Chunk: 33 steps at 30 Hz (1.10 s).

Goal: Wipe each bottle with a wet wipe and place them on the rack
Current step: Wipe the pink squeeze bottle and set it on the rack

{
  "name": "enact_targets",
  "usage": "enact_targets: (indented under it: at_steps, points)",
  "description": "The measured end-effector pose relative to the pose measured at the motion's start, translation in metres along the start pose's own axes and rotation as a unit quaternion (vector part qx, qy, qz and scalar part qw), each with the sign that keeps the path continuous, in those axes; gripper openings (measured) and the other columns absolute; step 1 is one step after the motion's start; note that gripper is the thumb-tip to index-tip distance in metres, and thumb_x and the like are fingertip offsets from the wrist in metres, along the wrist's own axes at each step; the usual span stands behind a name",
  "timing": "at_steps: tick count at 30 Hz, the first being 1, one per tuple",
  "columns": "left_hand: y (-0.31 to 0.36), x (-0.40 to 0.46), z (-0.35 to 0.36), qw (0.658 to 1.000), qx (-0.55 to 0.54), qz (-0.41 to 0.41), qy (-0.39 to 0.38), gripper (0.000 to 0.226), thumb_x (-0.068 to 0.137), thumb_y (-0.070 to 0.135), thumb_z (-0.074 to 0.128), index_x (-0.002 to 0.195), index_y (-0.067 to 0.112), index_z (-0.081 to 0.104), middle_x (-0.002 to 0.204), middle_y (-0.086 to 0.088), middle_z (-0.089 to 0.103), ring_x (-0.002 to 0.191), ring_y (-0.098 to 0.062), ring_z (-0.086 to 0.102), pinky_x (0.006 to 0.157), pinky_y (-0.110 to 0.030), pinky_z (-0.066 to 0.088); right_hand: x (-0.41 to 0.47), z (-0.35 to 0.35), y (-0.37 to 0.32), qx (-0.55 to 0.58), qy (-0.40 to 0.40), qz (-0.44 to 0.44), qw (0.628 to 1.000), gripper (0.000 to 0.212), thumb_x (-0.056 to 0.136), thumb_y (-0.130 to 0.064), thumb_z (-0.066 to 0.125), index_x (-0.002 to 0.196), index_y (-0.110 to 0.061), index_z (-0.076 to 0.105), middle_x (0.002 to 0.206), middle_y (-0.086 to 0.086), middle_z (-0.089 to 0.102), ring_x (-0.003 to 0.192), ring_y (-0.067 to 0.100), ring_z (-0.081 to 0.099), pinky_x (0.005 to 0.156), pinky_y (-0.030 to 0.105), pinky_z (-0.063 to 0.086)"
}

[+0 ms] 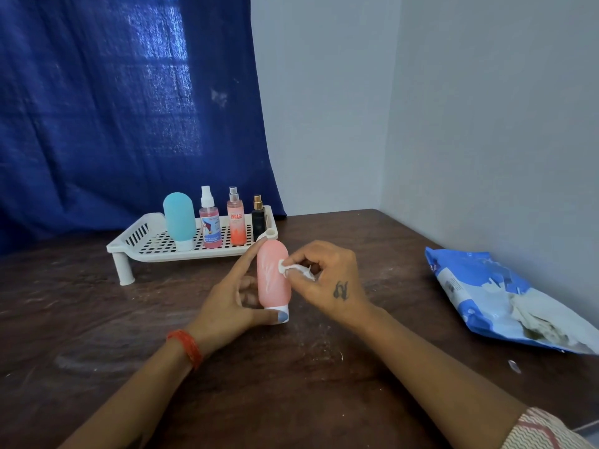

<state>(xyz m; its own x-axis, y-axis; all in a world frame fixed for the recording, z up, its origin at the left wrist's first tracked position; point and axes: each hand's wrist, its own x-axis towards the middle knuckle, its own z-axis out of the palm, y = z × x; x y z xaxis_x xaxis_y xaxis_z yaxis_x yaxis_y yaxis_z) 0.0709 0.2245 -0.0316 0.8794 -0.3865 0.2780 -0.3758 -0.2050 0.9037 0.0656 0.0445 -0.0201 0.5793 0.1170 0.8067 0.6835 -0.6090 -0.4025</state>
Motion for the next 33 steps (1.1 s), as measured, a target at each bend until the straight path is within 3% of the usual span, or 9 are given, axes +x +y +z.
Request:
enact_targets:
  at_steps: [5,11,14,19,24,28,33]
  points:
    - [-0.001,0.000,-0.001,1.000,-0.007,-0.003,0.004,0.113,0.059,0.004,0.085,0.142,0.049,0.022,0.117,-0.008,0.065,0.098,-0.021,0.068,0.082,-0.038,0.057,-0.001,0.002,-0.006,0.001,-0.048,-0.044,0.998,0.015,0.072,-0.010,0.074,0.087,-0.011,0.075,0.085,0.002,0.071,0.077,0.002,0.060,0.067,0.005,0.045]
    - [0.000,0.001,-0.001,1.000,0.002,-0.009,0.003,0.116,0.054,0.009,0.089,0.141,0.050,0.023,0.119,-0.006,0.063,0.101,-0.021,0.067,0.082,-0.038,0.057,0.001,-0.005,-0.007,0.024,-0.137,-0.015,0.990,0.008,0.065,-0.011,0.075,0.072,-0.010,0.076,0.072,0.000,0.070,0.061,0.001,0.058,0.055,0.012,0.047]
    - [0.001,0.001,-0.002,1.000,0.008,-0.016,0.008,0.118,0.049,0.018,0.092,0.139,0.053,0.023,0.120,-0.002,0.062,0.099,-0.020,0.067,0.081,-0.036,0.058,0.001,-0.007,-0.001,0.004,-0.113,0.024,0.993,0.007,0.070,-0.012,0.075,0.077,-0.011,0.076,0.073,0.000,0.070,0.061,0.002,0.058,0.057,0.012,0.046]
    - [0.003,0.000,-0.001,1.000,0.015,-0.014,0.014,0.112,0.060,0.005,0.085,0.138,0.054,0.022,0.114,-0.003,0.064,0.094,-0.019,0.069,0.078,-0.035,0.058,0.000,0.000,-0.001,-0.009,-0.028,-0.003,1.000,0.014,0.075,-0.014,0.074,0.089,-0.012,0.075,0.084,0.000,0.072,0.072,0.000,0.060,0.063,0.006,0.047]
    - [0.003,0.000,-0.001,1.000,-0.002,-0.004,0.014,0.110,0.060,-0.002,0.083,0.135,0.055,0.025,0.109,-0.008,0.068,0.093,-0.020,0.070,0.077,-0.034,0.058,-0.001,0.003,-0.011,0.040,-0.092,-0.057,0.993,0.012,0.072,-0.010,0.074,0.083,-0.009,0.076,0.082,0.003,0.073,0.074,0.006,0.064,0.067,0.013,0.052]
    - [0.003,-0.001,-0.001,1.000,0.003,-0.002,0.013,0.108,0.058,-0.001,0.084,0.128,0.058,0.027,0.109,-0.008,0.066,0.093,-0.018,0.069,0.074,-0.030,0.058,0.000,0.000,-0.010,0.054,-0.146,-0.034,0.987,0.010,0.066,-0.011,0.076,0.076,-0.010,0.076,0.079,0.001,0.073,0.070,0.002,0.063,0.065,0.011,0.049]
    - [0.002,0.001,-0.001,1.000,0.009,-0.002,0.011,0.108,0.057,0.007,0.087,0.131,0.057,0.027,0.117,-0.005,0.064,0.098,-0.019,0.068,0.080,-0.035,0.058,0.000,0.000,-0.006,0.025,-0.078,-0.023,0.996,0.013,0.069,-0.010,0.074,0.082,-0.010,0.076,0.082,0.001,0.073,0.072,0.004,0.063,0.065,0.009,0.048]
